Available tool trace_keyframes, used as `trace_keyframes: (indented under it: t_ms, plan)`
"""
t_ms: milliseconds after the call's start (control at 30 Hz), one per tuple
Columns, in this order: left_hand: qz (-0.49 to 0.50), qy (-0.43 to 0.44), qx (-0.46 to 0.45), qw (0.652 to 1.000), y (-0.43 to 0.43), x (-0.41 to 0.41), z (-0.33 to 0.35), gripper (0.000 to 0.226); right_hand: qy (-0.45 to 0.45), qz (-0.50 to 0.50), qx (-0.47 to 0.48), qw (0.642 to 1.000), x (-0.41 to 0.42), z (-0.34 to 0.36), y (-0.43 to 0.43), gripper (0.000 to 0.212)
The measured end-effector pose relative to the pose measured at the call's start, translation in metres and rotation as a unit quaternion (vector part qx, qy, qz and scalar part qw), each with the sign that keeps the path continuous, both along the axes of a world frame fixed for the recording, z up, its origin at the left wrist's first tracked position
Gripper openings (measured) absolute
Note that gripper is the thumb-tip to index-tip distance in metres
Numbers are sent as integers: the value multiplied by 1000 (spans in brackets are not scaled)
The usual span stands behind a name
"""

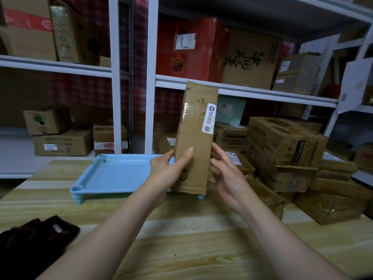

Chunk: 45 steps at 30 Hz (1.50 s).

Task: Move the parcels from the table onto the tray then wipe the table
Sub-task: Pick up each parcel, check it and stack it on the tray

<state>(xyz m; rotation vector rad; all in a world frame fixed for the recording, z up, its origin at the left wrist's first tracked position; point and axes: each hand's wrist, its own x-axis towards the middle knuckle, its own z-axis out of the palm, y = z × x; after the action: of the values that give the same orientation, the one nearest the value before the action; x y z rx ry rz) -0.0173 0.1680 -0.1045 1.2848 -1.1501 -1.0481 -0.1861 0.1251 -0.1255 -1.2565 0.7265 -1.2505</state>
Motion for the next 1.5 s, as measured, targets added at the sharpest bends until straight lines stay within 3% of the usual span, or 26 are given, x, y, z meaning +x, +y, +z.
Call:
trace_keyframes:
  t_ms: [233,400,567,733,833,900,1000,1167,1333,1500]
  plan:
    - [-8,54,-22,998,-2,-12,-12,71,49,-92,-29,994,-3,-6,-6,39]
    - [2,66,-26,997,-4,-6,-16,67,93,-84,14,992,-5,-13,-14,88]
    - [6,76,-29,997,-1,-1,-14,80,53,-50,66,995,-4,-14,-11,98]
    - [-11,22,-25,999,3,-1,-13,109,70,-77,42,994,0,-14,-7,90]
    - [29,-9,-10,999,0,4,-15,123,54,-72,60,994,1,-9,-6,65]
    - [26,55,7,998,-3,11,-17,114,38,-70,74,994,0,-7,-7,51]
    - [32,140,32,989,-3,17,-17,89,29,-50,95,994,1,-6,-8,46]
    - [77,177,60,979,0,27,-20,63,38,26,146,988,13,-10,-7,35]
    - [85,83,43,992,-2,54,-20,48,41,-21,149,988,41,-15,-15,46]
    - [217,-66,53,972,-14,100,-45,39,64,-38,186,980,78,-24,-26,28]
